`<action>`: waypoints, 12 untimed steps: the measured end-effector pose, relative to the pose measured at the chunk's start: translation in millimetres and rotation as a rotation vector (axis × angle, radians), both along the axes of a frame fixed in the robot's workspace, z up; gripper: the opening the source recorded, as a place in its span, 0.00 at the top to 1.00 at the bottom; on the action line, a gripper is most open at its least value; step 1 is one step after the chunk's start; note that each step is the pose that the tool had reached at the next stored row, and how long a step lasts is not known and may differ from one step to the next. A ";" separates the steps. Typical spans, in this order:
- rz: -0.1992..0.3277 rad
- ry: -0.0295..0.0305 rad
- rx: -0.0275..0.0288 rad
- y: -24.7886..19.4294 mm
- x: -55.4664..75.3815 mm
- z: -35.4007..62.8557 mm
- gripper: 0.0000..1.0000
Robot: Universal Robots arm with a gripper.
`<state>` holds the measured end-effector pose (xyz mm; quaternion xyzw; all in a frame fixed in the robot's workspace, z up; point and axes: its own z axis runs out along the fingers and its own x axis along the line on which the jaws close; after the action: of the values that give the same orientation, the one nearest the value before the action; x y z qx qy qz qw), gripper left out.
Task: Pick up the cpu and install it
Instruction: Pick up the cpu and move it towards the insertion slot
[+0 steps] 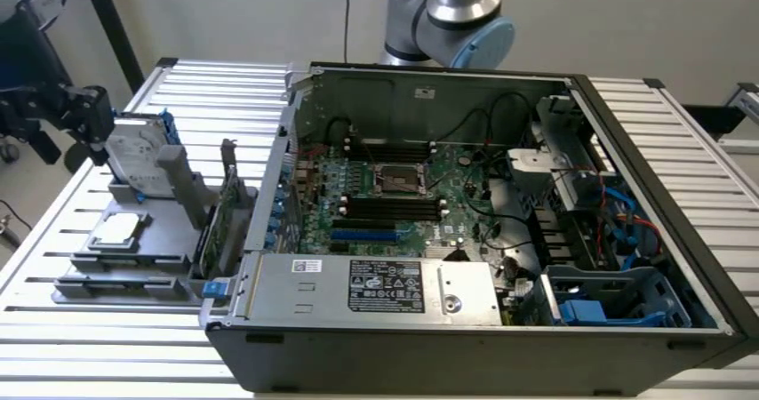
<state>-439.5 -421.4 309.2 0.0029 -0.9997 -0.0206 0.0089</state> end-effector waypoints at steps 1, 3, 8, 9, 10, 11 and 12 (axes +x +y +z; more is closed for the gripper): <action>0.000 0.0000 0.0000 -0.1 -0.2 -1.8 0.39; 0.000 0.0000 0.0000 -0.4 -0.4 -5.4 0.39; 0.000 0.0001 -0.0001 -1.2 -1.2 -14.5 0.39; 0.000 0.0001 -0.0001 -1.5 -1.3 -16.3 0.39; 0.000 0.0000 0.0000 -1.9 -1.4 -18.2 0.39; 0.000 0.0000 0.0000 -2.5 -1.4 -20.0 0.39; 0.000 0.0000 0.0000 -3.0 -1.5 -21.8 0.39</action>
<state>-441.1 -424.4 287.5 0.0029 -0.9997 -0.0206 0.0089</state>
